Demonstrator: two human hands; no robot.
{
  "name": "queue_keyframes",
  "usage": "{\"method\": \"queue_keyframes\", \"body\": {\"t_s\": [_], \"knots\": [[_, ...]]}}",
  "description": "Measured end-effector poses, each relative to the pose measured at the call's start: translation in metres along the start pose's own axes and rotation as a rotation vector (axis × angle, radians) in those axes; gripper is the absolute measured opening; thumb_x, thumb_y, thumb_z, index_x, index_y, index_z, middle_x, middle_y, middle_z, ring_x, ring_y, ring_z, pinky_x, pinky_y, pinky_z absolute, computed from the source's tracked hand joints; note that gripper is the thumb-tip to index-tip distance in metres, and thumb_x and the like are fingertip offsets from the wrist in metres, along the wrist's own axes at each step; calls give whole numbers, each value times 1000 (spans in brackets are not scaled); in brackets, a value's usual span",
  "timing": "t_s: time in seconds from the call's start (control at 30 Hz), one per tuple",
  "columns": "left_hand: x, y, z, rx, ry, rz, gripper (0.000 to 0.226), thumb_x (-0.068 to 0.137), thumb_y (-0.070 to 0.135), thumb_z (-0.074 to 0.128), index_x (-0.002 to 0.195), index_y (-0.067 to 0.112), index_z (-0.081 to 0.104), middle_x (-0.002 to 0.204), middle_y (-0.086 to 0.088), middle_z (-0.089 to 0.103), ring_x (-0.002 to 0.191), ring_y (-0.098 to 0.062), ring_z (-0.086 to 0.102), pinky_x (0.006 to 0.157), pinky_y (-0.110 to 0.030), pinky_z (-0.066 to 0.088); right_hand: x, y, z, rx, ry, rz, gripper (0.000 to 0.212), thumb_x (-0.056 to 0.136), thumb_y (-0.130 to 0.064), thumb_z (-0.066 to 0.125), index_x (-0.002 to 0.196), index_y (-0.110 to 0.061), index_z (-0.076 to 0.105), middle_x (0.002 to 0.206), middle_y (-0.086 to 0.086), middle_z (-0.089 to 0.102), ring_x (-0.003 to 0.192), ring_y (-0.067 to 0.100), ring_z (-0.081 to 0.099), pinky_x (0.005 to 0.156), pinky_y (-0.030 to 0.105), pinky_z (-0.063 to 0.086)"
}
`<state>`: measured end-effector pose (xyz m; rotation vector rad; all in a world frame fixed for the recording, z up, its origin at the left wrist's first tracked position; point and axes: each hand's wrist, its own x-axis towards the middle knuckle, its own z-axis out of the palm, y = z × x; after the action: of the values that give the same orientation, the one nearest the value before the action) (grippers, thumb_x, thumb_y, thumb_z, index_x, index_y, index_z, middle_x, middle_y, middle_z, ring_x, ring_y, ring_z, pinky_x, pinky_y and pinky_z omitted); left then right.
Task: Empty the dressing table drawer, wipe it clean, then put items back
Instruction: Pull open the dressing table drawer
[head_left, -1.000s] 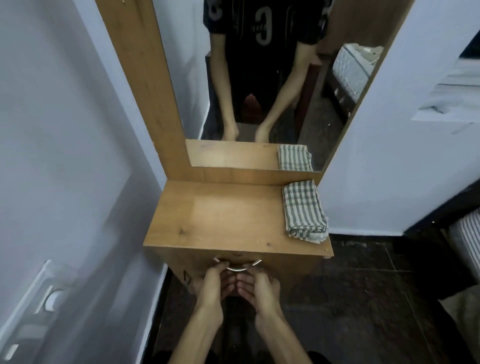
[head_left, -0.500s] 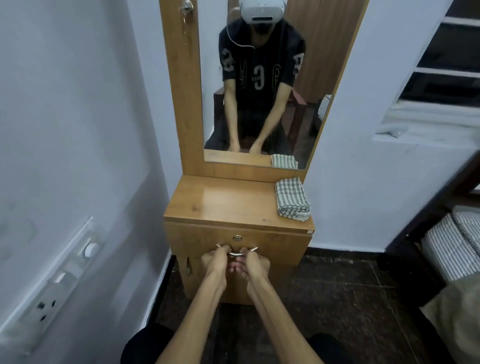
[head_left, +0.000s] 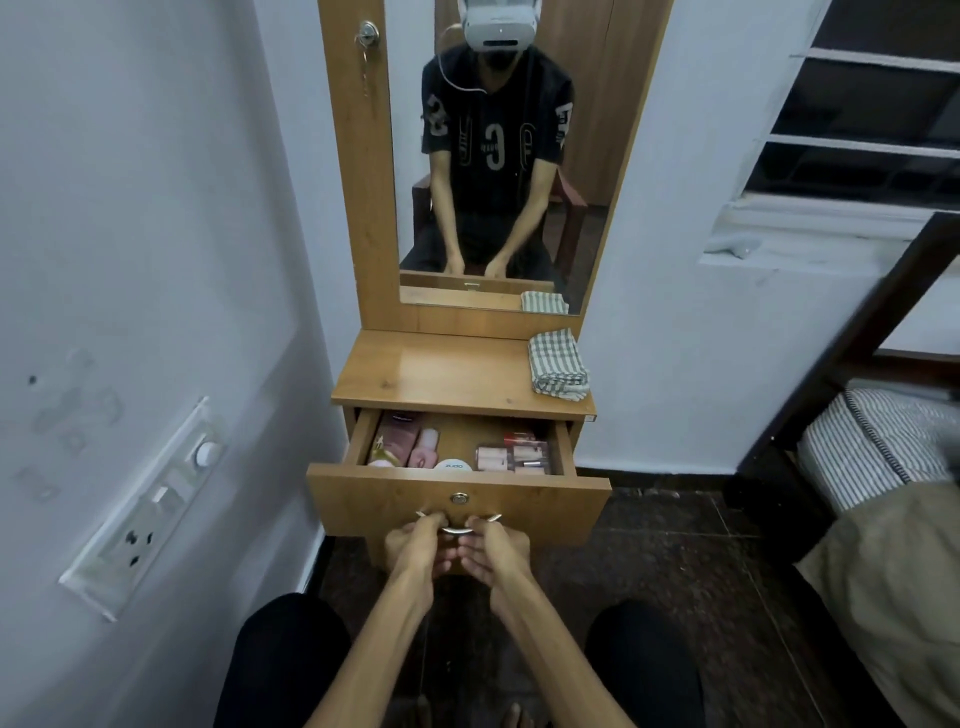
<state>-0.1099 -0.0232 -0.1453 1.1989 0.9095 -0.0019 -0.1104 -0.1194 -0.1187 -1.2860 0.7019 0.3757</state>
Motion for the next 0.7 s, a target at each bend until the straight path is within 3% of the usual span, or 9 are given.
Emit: {"method": "queue_keyframes", "body": {"t_s": [0.57, 0.7], "knots": [[-59, -38, -43, 4, -35, 19, 9, 89, 7, 64, 82, 2, 66, 58, -9, 67, 38, -15, 59, 37, -20, 45, -58, 48, -30, -8, -2, -5, 15, 97, -7, 63, 84, -4, 70, 65, 8, 68, 57, 15, 64, 54, 22, 56], [-65, -44, -49, 15, -18, 9, 9, 87, 10, 66, 86, 1, 67, 61, -12, 69, 45, -20, 62, 40, -22, 48, -66, 55, -34, -9, 0, -1, 14, 97, -7, 64, 85, -4, 71, 63, 7, 68, 55, 14, 64, 52, 22, 55]]}}
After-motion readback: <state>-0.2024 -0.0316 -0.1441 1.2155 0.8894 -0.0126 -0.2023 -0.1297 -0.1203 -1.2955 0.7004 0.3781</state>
